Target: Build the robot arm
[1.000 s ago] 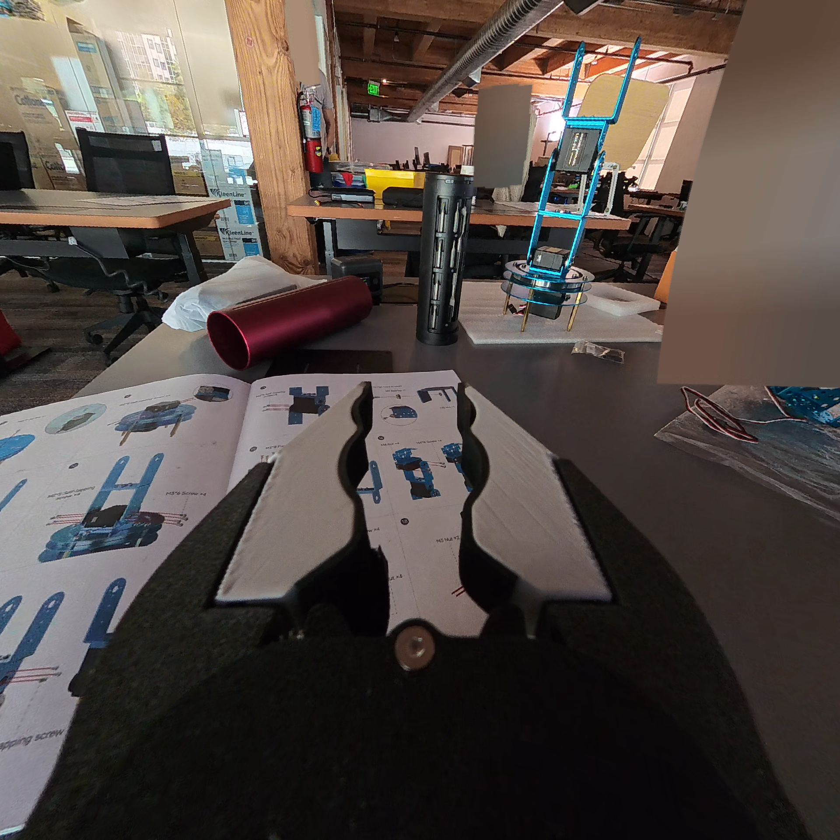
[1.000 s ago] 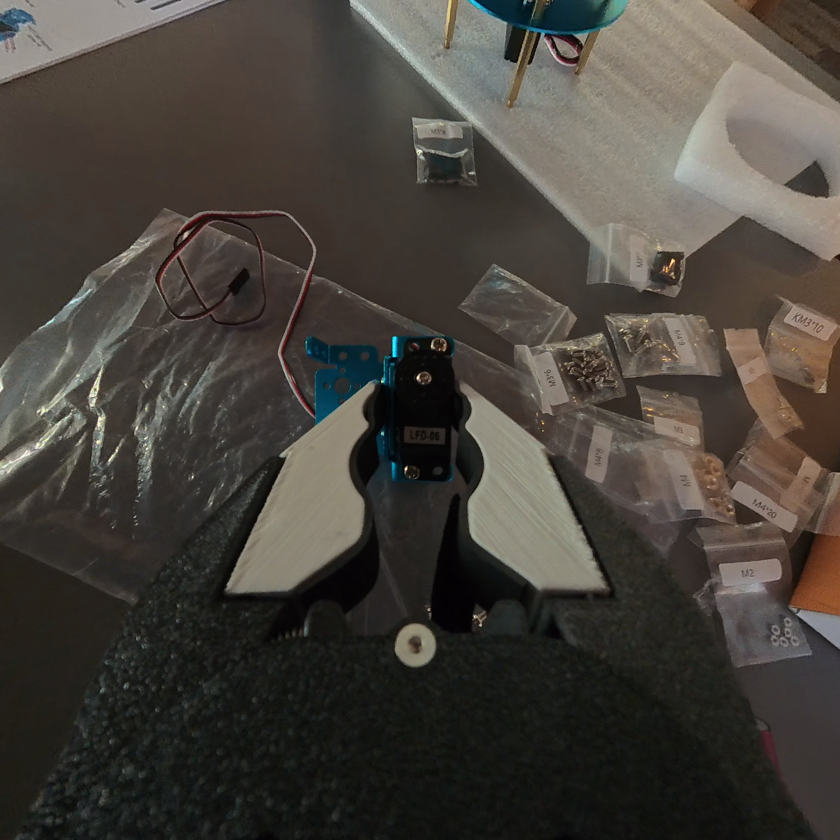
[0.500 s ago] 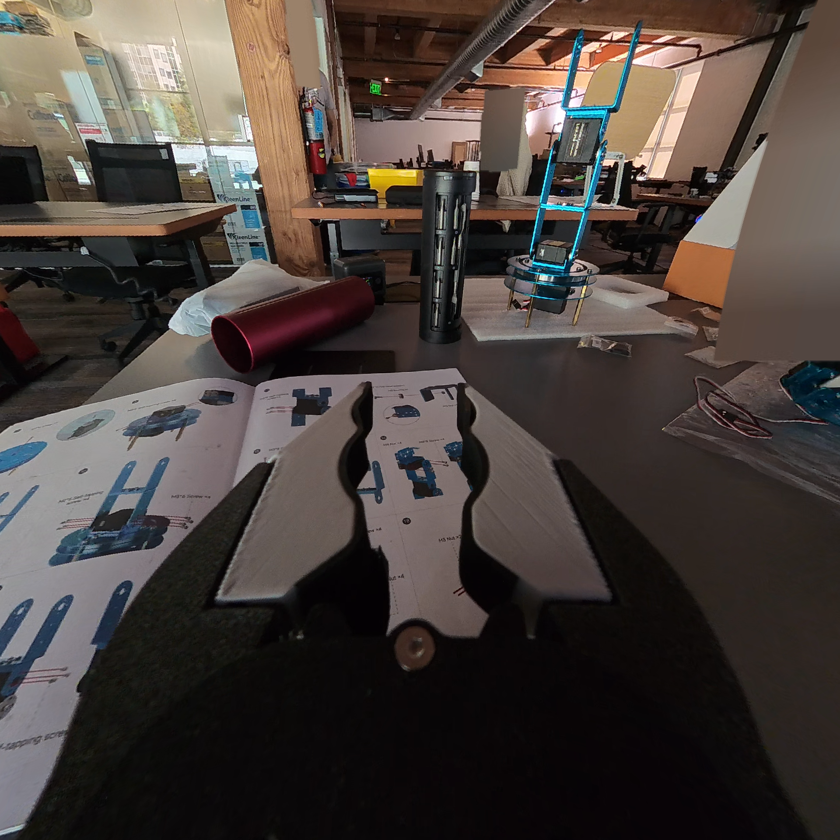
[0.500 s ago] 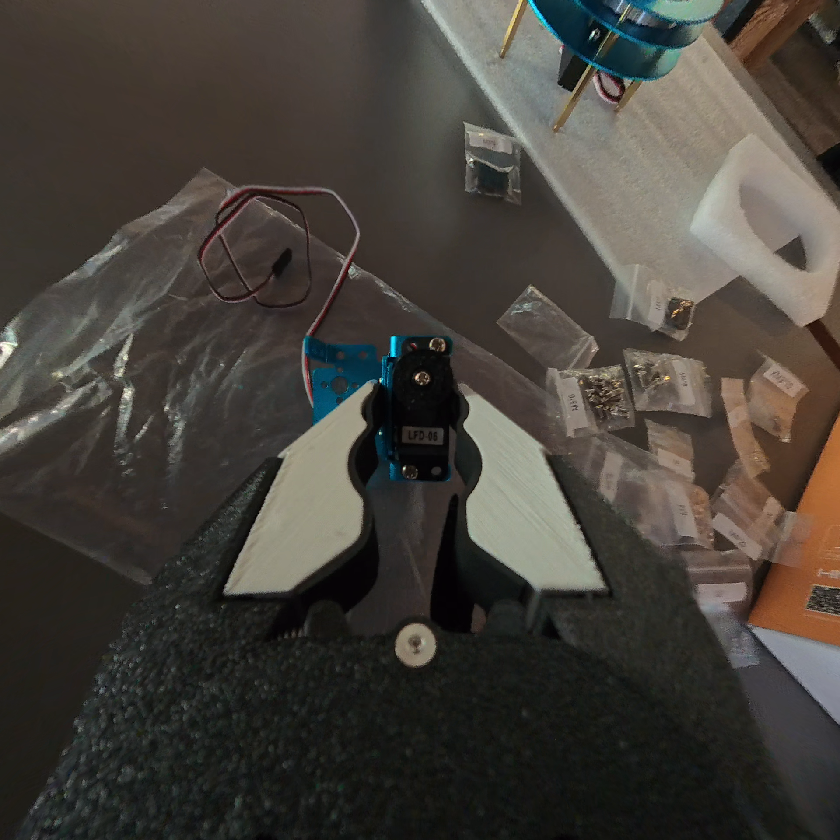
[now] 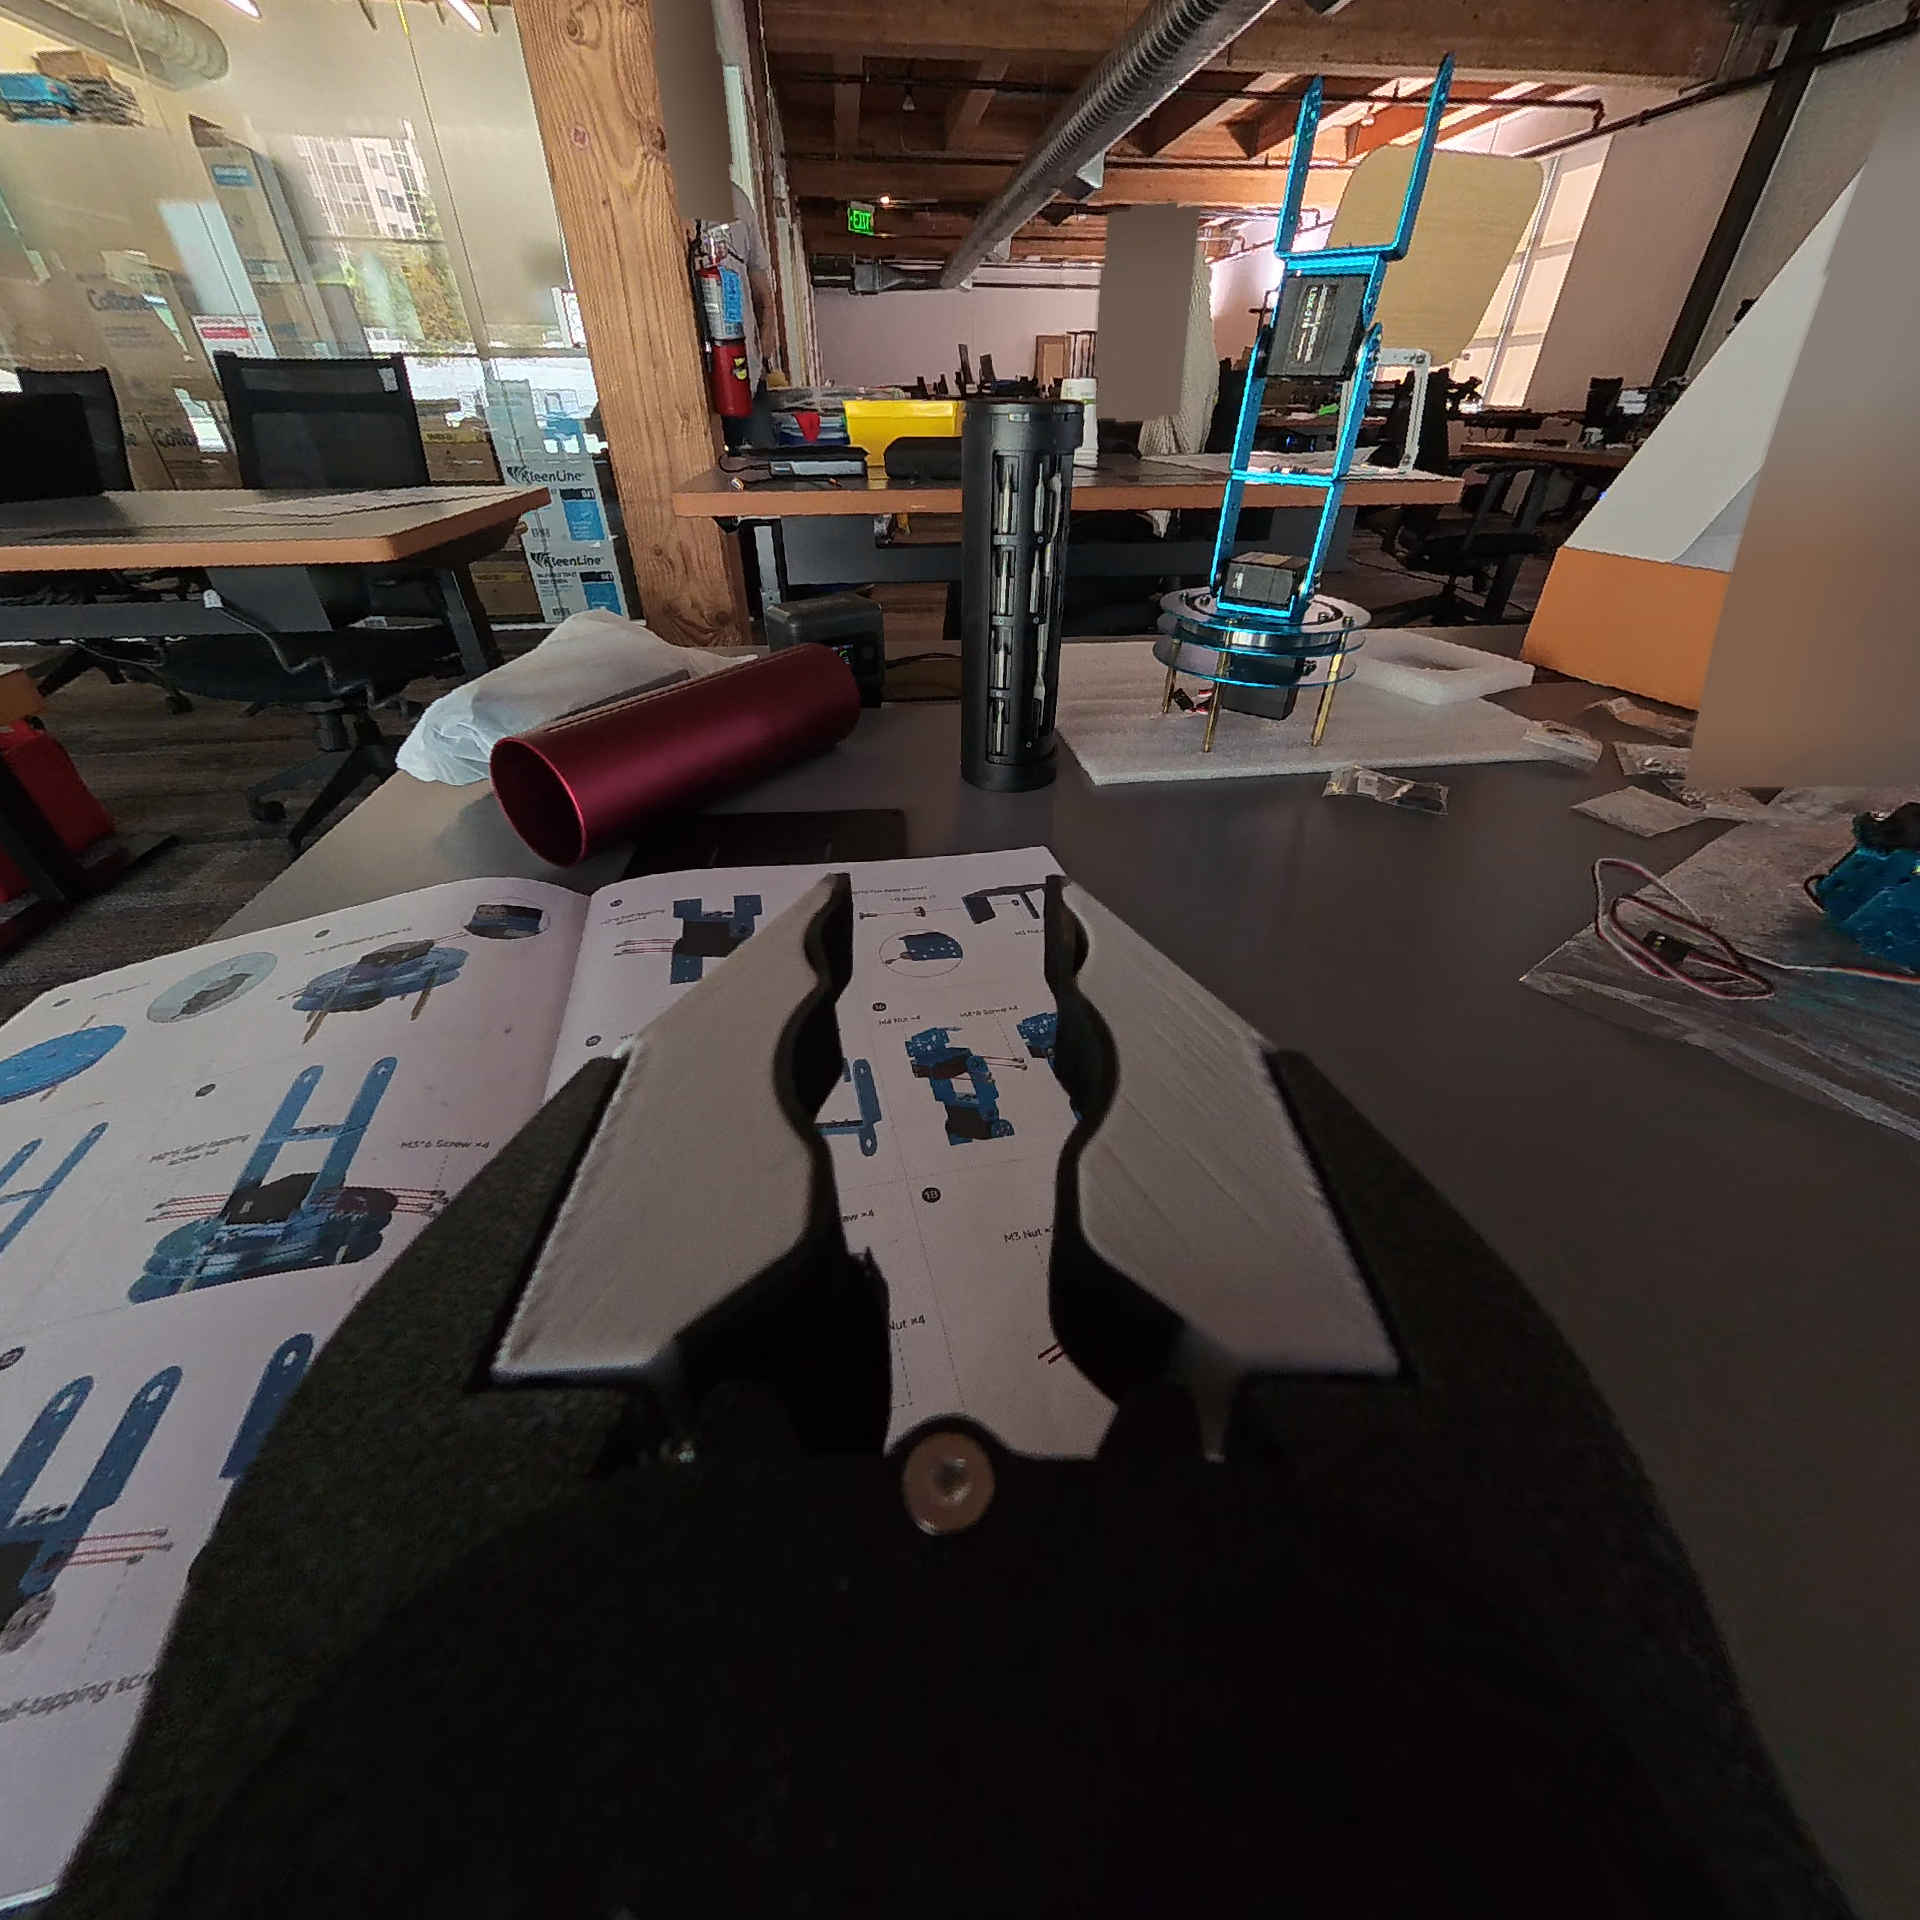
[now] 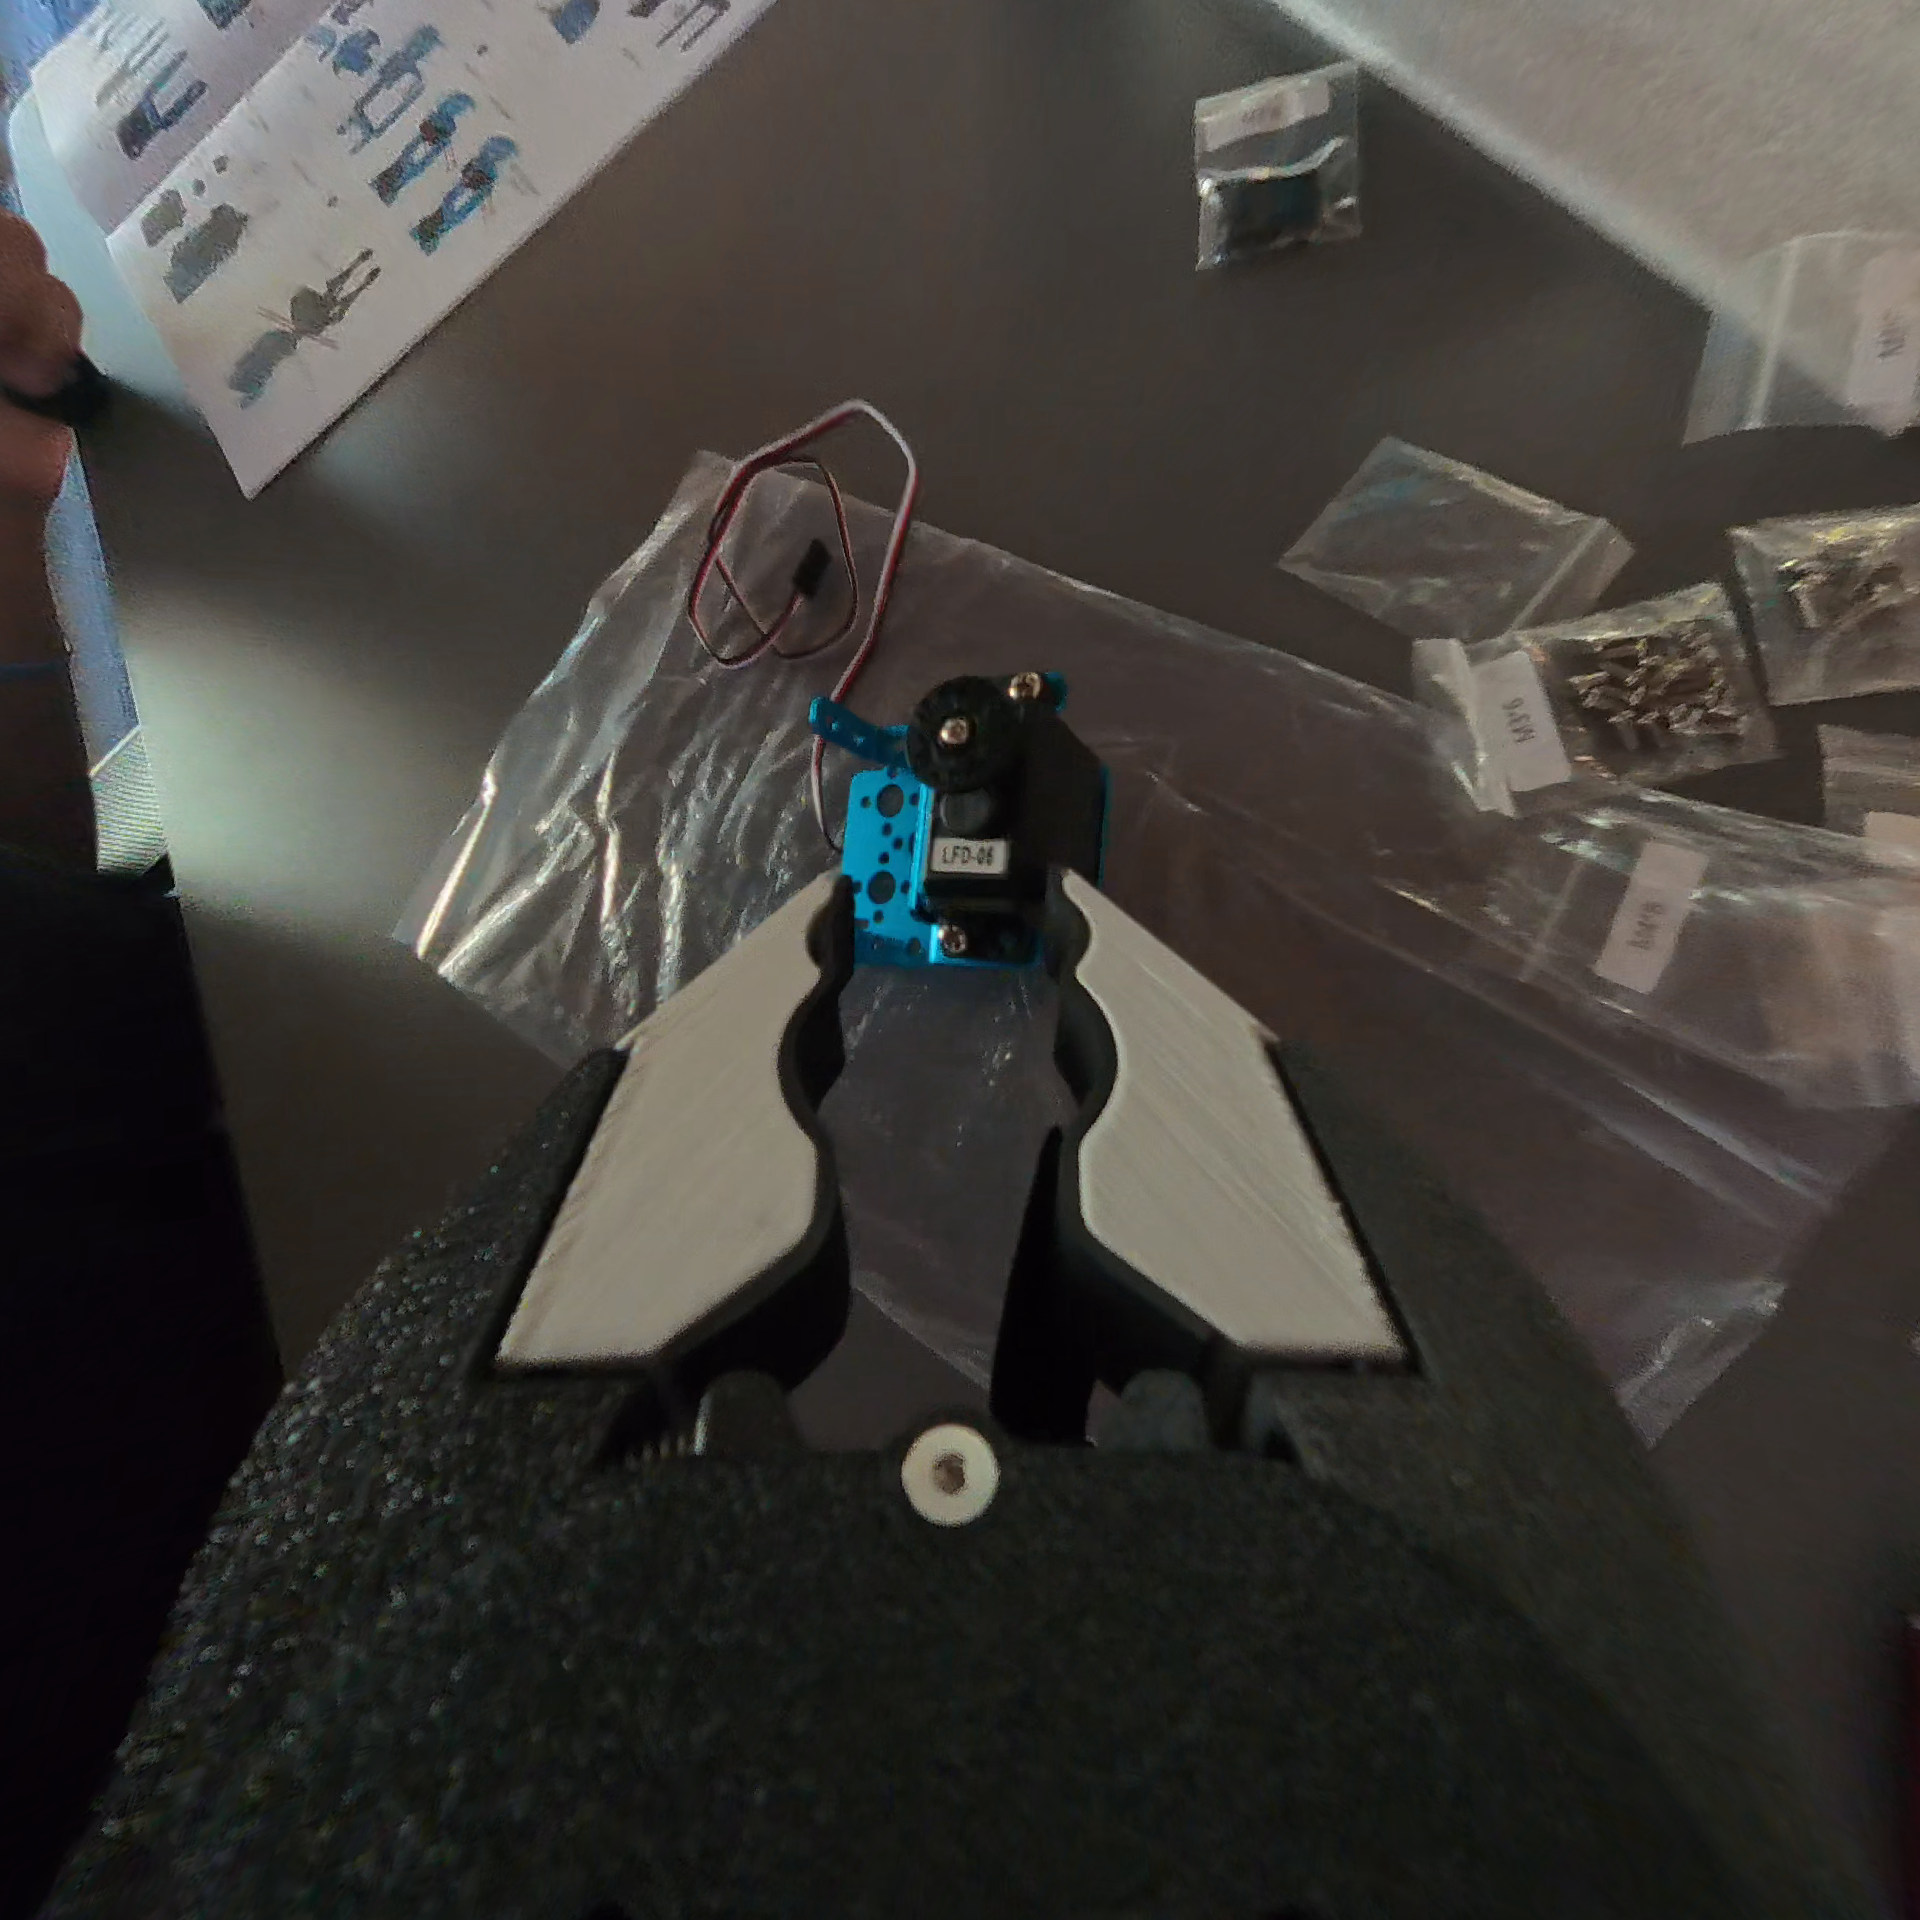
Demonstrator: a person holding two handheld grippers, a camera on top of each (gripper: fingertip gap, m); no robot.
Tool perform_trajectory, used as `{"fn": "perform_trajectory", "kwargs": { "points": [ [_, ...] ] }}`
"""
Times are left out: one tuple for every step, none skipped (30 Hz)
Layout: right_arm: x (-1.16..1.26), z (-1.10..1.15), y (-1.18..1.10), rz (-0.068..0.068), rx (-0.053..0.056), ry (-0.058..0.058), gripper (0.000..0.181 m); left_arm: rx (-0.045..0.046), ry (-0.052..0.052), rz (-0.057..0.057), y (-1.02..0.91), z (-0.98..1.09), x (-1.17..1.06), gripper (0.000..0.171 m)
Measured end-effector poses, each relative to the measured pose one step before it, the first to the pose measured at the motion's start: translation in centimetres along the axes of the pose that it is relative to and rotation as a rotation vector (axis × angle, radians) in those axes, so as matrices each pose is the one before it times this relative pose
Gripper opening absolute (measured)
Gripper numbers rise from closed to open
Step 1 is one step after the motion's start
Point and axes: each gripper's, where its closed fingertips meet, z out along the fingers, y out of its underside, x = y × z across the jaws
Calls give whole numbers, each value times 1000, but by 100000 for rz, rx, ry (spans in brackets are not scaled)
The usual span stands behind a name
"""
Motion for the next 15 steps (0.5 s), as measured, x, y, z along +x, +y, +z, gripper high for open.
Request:
{"fn": "perform_trajectory", "kwargs": {
  "points": [
    [-7, 122, 245, -375, -1749, 789, 33, -38, -83, 250, 5, 10, 28, 36],
    [43, 108, 272, -1004, -1548, 1802, 29, -57, -111, 286, 8, 2, 9, 36],
    [-112, 108, 384, -352, -2249, 752, 27, -61, -106, 318, 8, 5, 29, 36],
    [-562, 166, 630, 1984, -3782, -2810, 32, 39, -110, 345, 4, -6, 21, 36],
    [-1312, 125, 737, 3838, -4761, -8924, 39, 120, -121, 328, -17, -14, 26, 36],
    [-1043, -27, 363, 4242, -2726, -8082, 36, 82, -91, 258, -12, -10, 17, 36],
    [-1056, -241, -211, 2847, 1478, -7547, 37, 67, -58, 182, -10, -5, 8, 36],
    [-1235, -319, -353, 833, 2432, -7714, 42, 126, -42, 116, -18, -10, 11, 36],
    [-1145, -210, -53, -423, 280, -7004, 40, 123, -11, 72, -17, -7, 9, 36],
    [-610, -156, -69, -966, 289, -3467, 38, -15, 23, 46, 2, -4, 9, 36],
    [204, -203, -250, -1269, 1337, 2031, 38, -163, 56, 35, 22, 20, 5, 36],
    [592, -241, -217, -1747, 1171, 4330, 38, -192, 79, 57, 25, 24, 20, 36],
    [925, -262, -77, -1937, 252, 6377, 35, -68, 74, 141, 8, 8, 26, 36],
    [1412, -297, -97, -2376, 337, 9594, 36, 93, 25, 211, -14, -6, 27, 36],
    [1254, -293, -161, -3004, 756, 8672, 34, 148, -11, 194, -11, -11, 20, 36]
  ]
}}
